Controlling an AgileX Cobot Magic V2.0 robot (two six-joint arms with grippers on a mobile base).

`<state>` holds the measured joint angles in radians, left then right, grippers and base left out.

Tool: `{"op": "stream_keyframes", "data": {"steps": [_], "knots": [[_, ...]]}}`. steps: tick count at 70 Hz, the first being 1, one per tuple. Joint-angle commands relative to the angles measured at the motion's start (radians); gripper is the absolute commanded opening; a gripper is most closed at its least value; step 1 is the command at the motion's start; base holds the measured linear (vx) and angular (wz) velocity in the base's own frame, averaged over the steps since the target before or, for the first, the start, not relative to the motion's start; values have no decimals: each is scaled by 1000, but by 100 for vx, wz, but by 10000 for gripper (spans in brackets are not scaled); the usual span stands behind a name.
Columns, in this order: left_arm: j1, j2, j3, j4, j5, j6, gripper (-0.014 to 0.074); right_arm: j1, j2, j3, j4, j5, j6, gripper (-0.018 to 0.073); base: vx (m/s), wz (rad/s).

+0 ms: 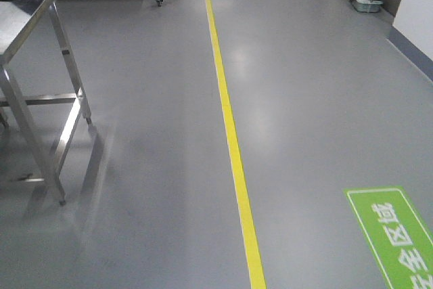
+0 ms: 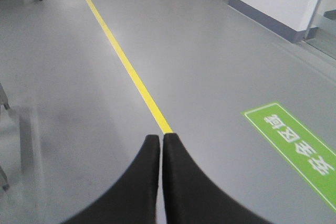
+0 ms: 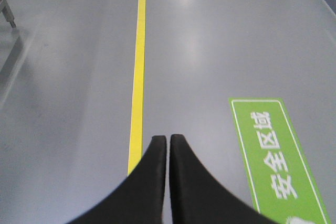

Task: Move and align brake pads A on conveyor
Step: 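Drive along the yellow floor line toward the steel table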

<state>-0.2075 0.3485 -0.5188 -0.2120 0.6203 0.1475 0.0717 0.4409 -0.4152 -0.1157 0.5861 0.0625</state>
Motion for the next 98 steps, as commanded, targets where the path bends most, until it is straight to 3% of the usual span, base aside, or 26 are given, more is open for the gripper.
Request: {"op": "stream_keyframes", "data": {"steps": [1, 98], "knots": [[-5, 13, -19, -14, -72, -1, -6, -5, 7, -27, -10, -67, -3, -1, 62, 8], [-5, 13, -19, -14, -72, -1, -6, -5, 7, -27, -10, -67, -3, -1, 55, 4]]}}
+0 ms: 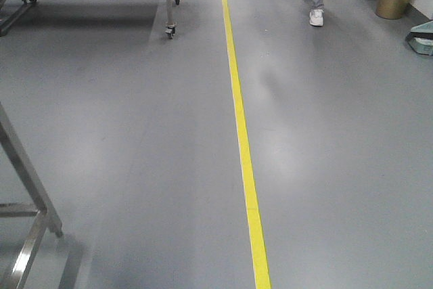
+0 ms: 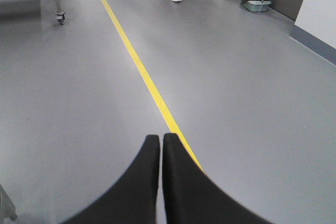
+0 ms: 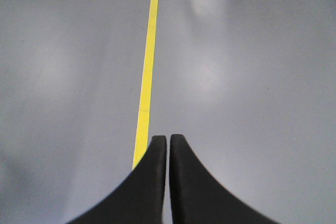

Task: Move and align brake pads A on conveyor
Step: 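Drive along the yellow floor line toward the steel table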

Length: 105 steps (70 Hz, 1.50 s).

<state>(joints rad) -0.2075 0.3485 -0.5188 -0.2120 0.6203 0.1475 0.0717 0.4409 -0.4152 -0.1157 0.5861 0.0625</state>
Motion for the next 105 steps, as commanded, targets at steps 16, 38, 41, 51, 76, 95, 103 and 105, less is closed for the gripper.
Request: {"op": "stream_keyframes", "data": {"steps": [16, 38, 41, 51, 76, 95, 103, 105], "knots": [[-5, 13, -19, -14, -72, -1, -6, -5, 7, -27, -10, -67, -3, -1, 48, -1], [-5, 13, -19, -14, -72, -1, -6, -5, 7, -27, -10, -67, -3, -1, 47, -1], [-5, 13, -19, -14, -72, -1, -6, -5, 7, -27, -10, -67, -3, -1, 46, 0], [-5, 13, -19, -14, -72, -1, -6, -5, 7, -27, -10, -67, -3, -1, 46, 1], [-5, 13, -19, -14, -72, -1, -6, -5, 7, -27, -10, -67, -3, -1, 40, -1], [-5, 13, -19, -14, -72, -1, -6, -5, 7, -27, -10, -67, -3, -1, 29, -4], [-5, 14, -19, -14, -73, -1, -6, -5, 7, -27, -10, -67, -3, -1, 23, -1], [-5, 14, -19, -14, -73, -1, -6, -5, 7, -27, -10, -67, -3, -1, 23, 1]]}}
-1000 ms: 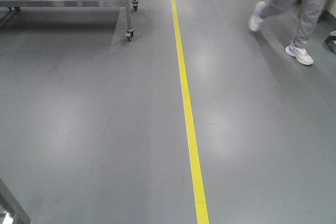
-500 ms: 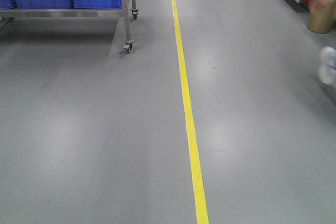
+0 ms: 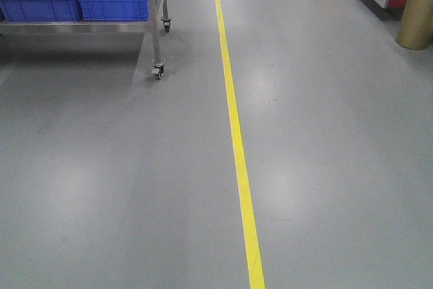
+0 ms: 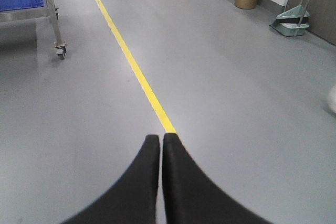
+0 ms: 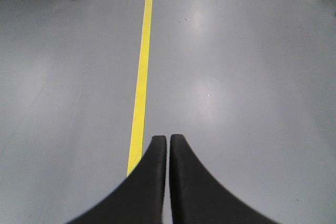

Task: Move and align brake pads A on conveyor
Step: 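Drive along the yellow floor line toward the steel table, then turn and approach the shiny steel table holding two brake pads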

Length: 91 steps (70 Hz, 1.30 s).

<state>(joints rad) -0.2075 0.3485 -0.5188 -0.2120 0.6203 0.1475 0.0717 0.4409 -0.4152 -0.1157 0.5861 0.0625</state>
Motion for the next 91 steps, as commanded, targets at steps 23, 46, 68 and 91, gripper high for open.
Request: {"op": "stream_keyframes", "data": {"steps": [23, 46, 68, 91], "knots": [[-5, 18, -19, -14, -73, -1, -6, -5, 7, -27, -10, -67, -3, -1, 17, 25], [-5, 18, -19, -14, -73, -1, -6, -5, 7, -27, -10, -67, -3, -1, 13, 84], [-5, 18, -19, -14, -73, -1, -6, -5, 7, -27, -10, -67, -3, -1, 9, 95], [-5, 18, -19, -14, -73, -1, -6, -5, 7, -27, -10, -67, -3, -1, 10, 95]]}}
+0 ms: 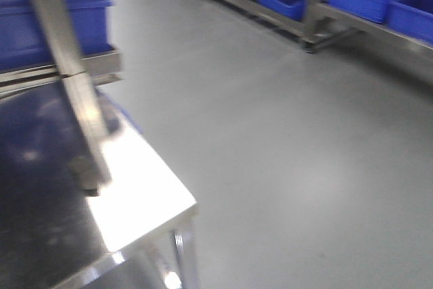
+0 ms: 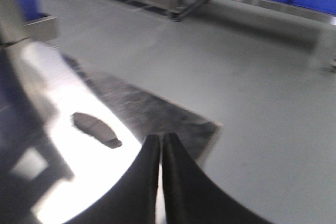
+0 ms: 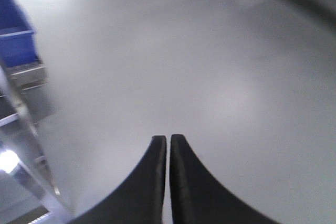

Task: Move and align brake pads A on conveyor
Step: 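Turn and approach the shiny steel table holding two brake pads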

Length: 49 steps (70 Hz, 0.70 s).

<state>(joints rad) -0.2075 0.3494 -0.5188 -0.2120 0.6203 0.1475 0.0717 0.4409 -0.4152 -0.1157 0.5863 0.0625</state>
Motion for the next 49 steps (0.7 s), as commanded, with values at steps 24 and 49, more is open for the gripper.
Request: {"op": "stream_keyframes", "data": {"steps": [24, 49], "knots": [[-5, 17, -19, -14, -73, -1, -6, -5, 7, -27, -11, -67, -3, -1, 10, 89], [-5, 17, -19, -14, -73, -1, -6, -5, 7, -27, -11, -67, -3, -1, 7, 59]]}}
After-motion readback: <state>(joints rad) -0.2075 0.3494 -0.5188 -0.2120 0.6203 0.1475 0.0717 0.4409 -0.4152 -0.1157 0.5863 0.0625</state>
